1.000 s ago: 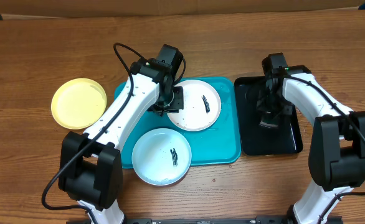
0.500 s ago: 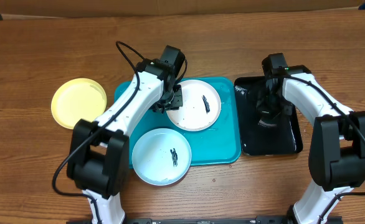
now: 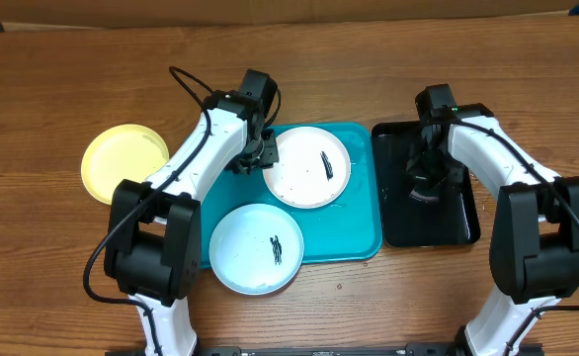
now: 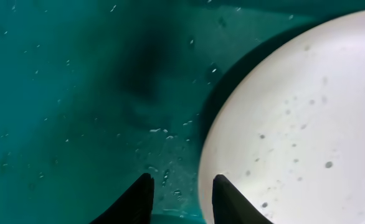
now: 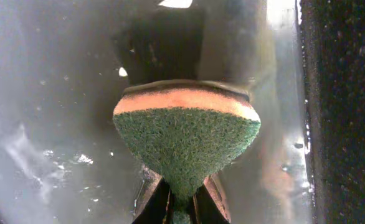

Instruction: Clean dirty plates on tray and stack at the side

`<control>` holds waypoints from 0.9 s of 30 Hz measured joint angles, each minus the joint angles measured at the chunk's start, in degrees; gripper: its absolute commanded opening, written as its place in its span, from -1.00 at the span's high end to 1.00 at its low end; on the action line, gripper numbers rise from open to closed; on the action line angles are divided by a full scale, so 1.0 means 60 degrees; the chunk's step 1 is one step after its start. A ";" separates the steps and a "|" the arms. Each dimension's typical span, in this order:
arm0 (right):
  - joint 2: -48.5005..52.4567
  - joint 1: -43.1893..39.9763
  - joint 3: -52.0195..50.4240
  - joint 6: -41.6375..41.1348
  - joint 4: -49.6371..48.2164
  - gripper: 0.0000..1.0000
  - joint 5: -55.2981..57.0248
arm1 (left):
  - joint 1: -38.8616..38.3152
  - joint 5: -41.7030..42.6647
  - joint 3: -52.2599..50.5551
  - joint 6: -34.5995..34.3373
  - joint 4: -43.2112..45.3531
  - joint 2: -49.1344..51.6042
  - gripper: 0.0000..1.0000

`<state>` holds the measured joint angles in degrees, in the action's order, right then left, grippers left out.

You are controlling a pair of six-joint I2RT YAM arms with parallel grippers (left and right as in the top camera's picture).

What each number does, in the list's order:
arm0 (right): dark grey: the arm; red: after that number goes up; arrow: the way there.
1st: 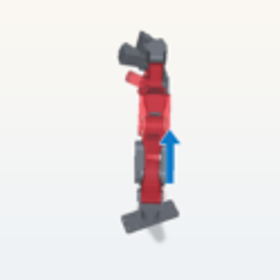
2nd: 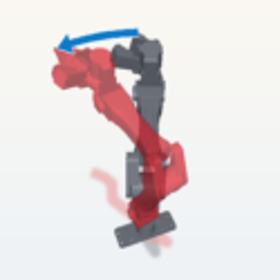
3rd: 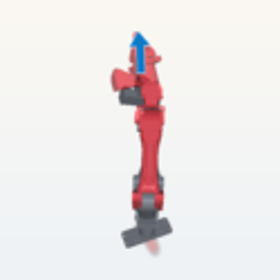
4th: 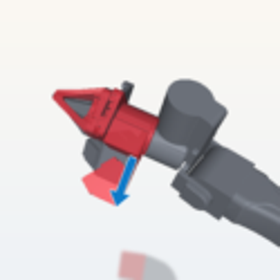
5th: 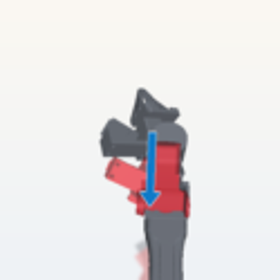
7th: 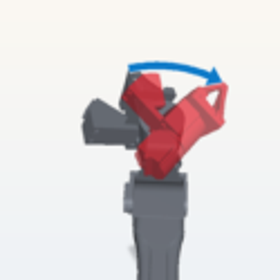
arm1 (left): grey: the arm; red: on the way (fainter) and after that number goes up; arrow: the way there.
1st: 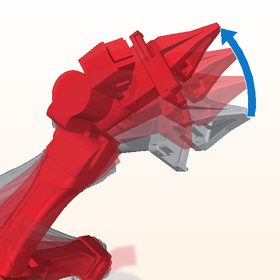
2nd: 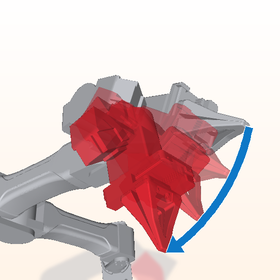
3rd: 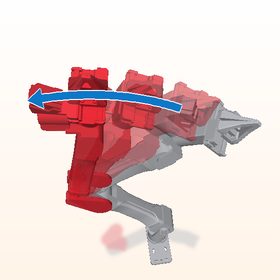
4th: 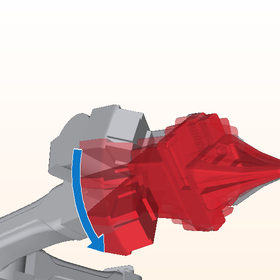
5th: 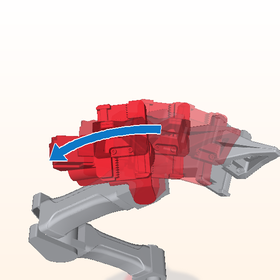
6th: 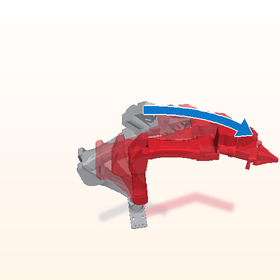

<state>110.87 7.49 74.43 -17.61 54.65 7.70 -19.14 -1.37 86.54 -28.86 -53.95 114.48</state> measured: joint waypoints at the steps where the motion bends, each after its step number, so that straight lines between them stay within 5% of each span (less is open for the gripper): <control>1: 0.0000 0.0000 0.0000 -0.0004 0.0000 0.92 0.0000 | 0.0000 0.0080 -0.0007 0.0004 0.0120 0.0000 0.31; 7: 0.0000 -0.0004 0.0000 0.0000 -0.0007 0.92 0.0000 | 0.0004 0.0324 -0.0036 0.0004 0.0313 0.0120 0.32; 20: 0.0000 -0.0004 0.0000 -0.0004 -0.0011 0.92 0.0000 | 0.0004 0.0521 -0.0080 -0.0040 0.0313 0.0710 0.67; 27: 0.0000 -0.0004 0.0000 0.0000 -0.0011 0.92 -0.0004 | 0.0004 0.0561 -0.0117 -0.0029 0.0321 0.0823 0.52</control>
<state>110.87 7.46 74.43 -17.61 54.59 7.68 -19.11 2.00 85.84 -29.04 -52.03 119.42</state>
